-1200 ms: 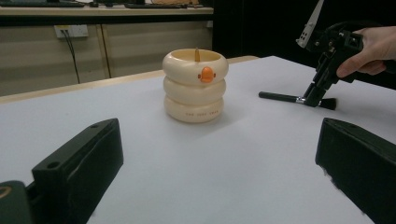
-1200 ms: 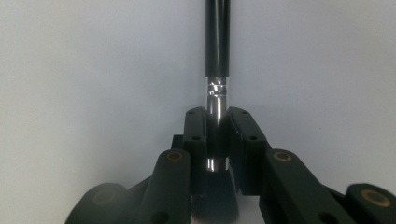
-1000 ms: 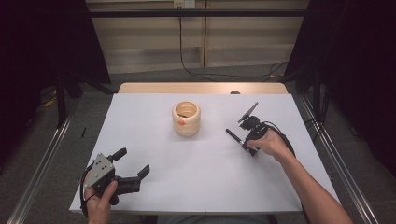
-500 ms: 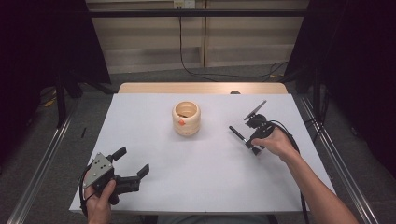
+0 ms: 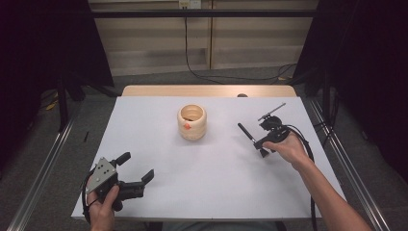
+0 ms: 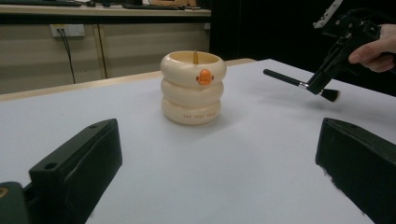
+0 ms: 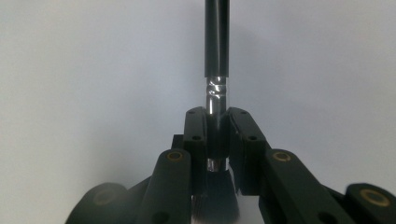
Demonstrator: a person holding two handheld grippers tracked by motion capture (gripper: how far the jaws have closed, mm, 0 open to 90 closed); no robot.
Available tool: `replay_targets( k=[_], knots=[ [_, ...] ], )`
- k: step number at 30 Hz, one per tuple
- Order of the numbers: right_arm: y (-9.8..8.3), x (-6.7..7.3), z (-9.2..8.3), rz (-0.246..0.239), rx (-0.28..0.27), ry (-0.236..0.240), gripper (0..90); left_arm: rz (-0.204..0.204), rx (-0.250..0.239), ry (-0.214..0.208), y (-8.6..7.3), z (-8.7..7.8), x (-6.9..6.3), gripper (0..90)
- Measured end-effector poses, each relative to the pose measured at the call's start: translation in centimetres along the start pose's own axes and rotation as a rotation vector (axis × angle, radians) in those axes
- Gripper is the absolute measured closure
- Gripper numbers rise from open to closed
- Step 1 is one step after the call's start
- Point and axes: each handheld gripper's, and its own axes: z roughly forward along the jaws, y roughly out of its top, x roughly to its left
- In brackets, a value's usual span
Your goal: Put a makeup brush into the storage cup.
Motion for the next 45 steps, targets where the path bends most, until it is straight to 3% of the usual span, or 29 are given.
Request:
replay_targets(
  k=[18, 45],
  knots=[
    [-1.6, -0.2, -1.2, -0.003, -0.201, 0.038, 78.2, 0.014, -0.012, -0.004, 0.0, -0.2, -0.2, 0.5],
    [-3.3, -0.2, -3.4, -0.038, -0.630, 0.060, 78.2, 0.007, -0.007, -0.006, 0.0, -0.2, -0.2, 0.5]
  ],
)
